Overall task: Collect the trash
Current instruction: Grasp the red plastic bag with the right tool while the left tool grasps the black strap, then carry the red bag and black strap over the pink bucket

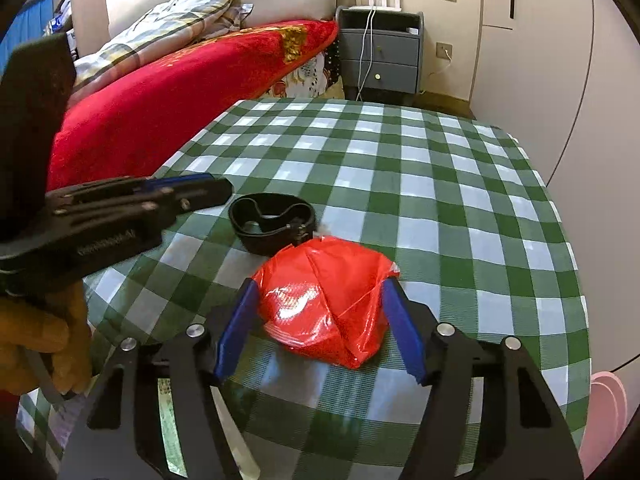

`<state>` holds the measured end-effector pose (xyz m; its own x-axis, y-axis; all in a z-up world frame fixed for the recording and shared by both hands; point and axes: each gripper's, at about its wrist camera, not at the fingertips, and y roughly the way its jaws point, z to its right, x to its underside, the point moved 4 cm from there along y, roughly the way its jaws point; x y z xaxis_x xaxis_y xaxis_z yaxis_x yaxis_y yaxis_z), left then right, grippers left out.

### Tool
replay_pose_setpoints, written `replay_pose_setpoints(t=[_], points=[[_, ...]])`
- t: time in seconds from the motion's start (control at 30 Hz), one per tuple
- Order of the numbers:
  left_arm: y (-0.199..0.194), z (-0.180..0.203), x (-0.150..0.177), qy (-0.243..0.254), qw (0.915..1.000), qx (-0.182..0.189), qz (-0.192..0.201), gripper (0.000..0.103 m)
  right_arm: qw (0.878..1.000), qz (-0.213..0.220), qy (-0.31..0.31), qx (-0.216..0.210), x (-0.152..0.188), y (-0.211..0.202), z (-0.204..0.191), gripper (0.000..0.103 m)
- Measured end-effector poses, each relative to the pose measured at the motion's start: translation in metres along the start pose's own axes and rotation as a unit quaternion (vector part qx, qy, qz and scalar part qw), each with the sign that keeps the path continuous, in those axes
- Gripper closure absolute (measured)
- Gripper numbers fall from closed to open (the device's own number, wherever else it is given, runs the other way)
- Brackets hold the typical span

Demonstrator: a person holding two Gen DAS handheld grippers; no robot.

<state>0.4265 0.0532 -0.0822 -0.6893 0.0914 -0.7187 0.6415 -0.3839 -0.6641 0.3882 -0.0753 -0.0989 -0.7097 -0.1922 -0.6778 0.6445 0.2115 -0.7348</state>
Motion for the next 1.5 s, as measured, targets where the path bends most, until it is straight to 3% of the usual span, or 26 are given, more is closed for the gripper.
replay_pose_setpoints(t=[0.1, 0.17, 0.27, 0.33, 0.37, 0.6, 0.9, 1.2, 1.5], points=[[0.008, 0.003, 0.001, 0.005, 0.9999, -0.001, -0.014, 0.072, 1.000, -0.001, 0.004, 0.000, 0.000, 0.000, 0.005, 0.039], [0.011, 0.003, 0.002, 0.007, 0.9997, -0.006, -0.022, 0.072, 1.000, -0.006, 0.008, 0.000, 0.000, 0.002, 0.007, 0.030], [0.019, 0.000, 0.006, 0.000, 0.9989, -0.010, -0.046, 0.074, 1.000, -0.010, 0.015, -0.004, 0.000, 0.006, 0.009, 0.025], [0.018, -0.003, 0.006, -0.008, 0.9988, -0.011, -0.047, 0.094, 1.000, -0.013, 0.016, -0.003, 0.000, 0.009, 0.009, 0.020], [0.018, -0.005, 0.005, -0.010, 0.9988, -0.014, -0.046, 0.098, 1.000, -0.015, 0.016, -0.003, -0.001, 0.010, 0.008, 0.019], [0.000, -0.023, 0.000, -0.019, 0.9986, -0.045, -0.021, 0.099, 1.000, -0.029, 0.006, 0.005, 0.000, 0.019, 0.003, 0.022], [-0.036, -0.024, -0.009, -0.011, 0.9979, -0.060, 0.022, 0.099, 1.000, -0.010, -0.004, 0.016, -0.002, 0.004, -0.002, 0.026], [-0.080, -0.008, -0.010, -0.018, 0.9962, -0.078, 0.033, 0.099, 0.999, 0.035, 0.006, 0.022, -0.013, -0.055, 0.003, 0.026], [-0.143, 0.022, -0.006, -0.033, 0.9928, -0.106, 0.046, 0.099, 0.997, 0.076, 0.026, 0.018, -0.019, -0.142, 0.006, 0.026]])
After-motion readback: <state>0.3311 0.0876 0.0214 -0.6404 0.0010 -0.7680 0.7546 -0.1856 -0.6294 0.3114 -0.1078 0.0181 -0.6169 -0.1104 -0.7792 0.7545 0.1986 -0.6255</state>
